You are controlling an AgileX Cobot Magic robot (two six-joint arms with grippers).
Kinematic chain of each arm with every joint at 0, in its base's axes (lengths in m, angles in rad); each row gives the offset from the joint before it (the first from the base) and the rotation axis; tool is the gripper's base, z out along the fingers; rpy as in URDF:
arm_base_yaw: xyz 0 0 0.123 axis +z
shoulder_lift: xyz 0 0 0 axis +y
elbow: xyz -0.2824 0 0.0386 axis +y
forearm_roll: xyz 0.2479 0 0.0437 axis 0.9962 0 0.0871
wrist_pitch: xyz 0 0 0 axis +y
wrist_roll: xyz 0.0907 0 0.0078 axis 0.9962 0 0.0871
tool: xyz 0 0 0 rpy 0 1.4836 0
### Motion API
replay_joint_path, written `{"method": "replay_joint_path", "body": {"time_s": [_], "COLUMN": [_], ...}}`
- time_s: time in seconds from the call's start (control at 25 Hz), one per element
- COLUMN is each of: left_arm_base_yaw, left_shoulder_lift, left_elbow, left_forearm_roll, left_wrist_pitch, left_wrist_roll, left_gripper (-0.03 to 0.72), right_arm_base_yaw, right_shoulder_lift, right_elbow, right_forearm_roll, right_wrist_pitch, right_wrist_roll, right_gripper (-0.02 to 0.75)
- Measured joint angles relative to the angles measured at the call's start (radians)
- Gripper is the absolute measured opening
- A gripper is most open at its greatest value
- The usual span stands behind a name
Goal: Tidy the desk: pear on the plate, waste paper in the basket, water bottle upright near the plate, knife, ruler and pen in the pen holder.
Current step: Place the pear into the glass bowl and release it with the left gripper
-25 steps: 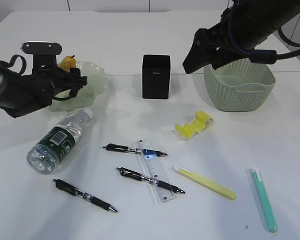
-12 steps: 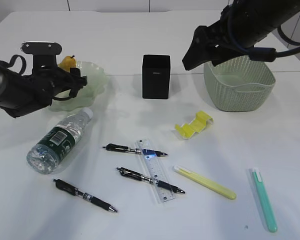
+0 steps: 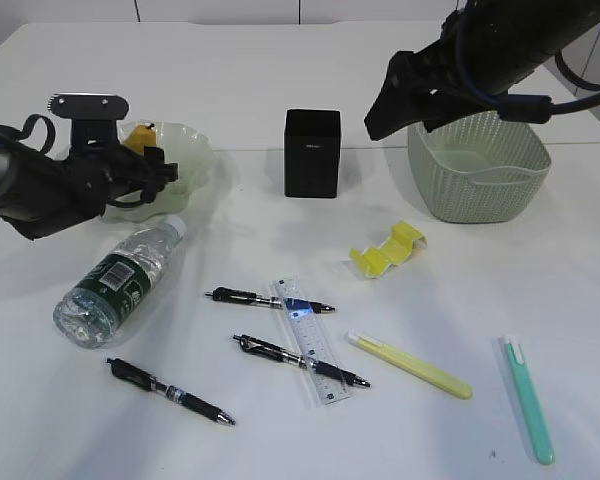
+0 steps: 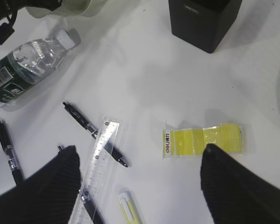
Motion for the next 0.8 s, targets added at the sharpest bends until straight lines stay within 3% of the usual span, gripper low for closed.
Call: {"method": "replay_joint_path", "body": {"time_s": [0.8], "left_arm_base_yaw": [0.0], "left_shoulder_lift": [0.0], "left_elbow": [0.0], "left_forearm_roll": [0.0], "left_wrist_pitch": [0.011], "left_wrist_roll": [0.0], "left_gripper": [0.553], "right_arm_base_yaw": [0.0], "right_shoulder_lift": [0.0], "right_elbow": [0.0], "right_forearm_roll": [0.008], "right_wrist_pitch": [-0.008], "right_wrist_roll": [0.0], "right_gripper": [0.593]}}
